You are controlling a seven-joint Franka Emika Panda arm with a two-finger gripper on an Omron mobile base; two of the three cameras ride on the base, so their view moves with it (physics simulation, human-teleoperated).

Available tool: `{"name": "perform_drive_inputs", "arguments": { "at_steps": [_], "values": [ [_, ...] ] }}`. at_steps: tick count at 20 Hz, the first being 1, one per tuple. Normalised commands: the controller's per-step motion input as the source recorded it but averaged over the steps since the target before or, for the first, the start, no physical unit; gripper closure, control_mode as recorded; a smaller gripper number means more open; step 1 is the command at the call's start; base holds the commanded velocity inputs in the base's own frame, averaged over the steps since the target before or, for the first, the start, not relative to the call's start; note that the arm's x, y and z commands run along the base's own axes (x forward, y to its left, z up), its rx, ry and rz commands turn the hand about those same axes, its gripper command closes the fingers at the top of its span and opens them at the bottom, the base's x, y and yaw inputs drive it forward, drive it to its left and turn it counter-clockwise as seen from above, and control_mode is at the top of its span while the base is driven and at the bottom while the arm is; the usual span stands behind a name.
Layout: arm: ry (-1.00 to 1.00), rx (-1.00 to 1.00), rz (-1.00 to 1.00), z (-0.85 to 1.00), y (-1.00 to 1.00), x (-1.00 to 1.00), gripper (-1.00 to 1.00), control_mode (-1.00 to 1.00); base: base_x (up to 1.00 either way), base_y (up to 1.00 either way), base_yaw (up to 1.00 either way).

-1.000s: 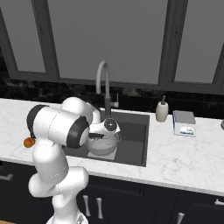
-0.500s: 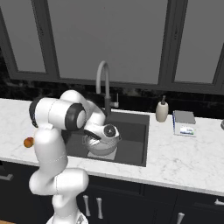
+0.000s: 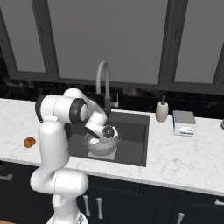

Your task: Put the colander in the sink, put the peach, mango in the colander, and turn on the sink faucet and pour water over the colander.

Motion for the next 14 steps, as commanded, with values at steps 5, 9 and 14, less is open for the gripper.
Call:
{"name": "perform_drive_inputs", "arguments": {
  "at_steps": [5,9,14],
  "values": [
    [0.00,0.00,0.00,-0.01,0.00,0.36,1.00,-1.00,0.00,0.00,0.00],
    [0.00,0.00,0.00,0.00,0.00,0.11,1.00,-1.00,0.00,0.00,0.00],
    [0.00,0.00,0.00,-0.01,0.00,0.08,1.00,-1.00,0.00,0.00,0.00]
  ]
}}
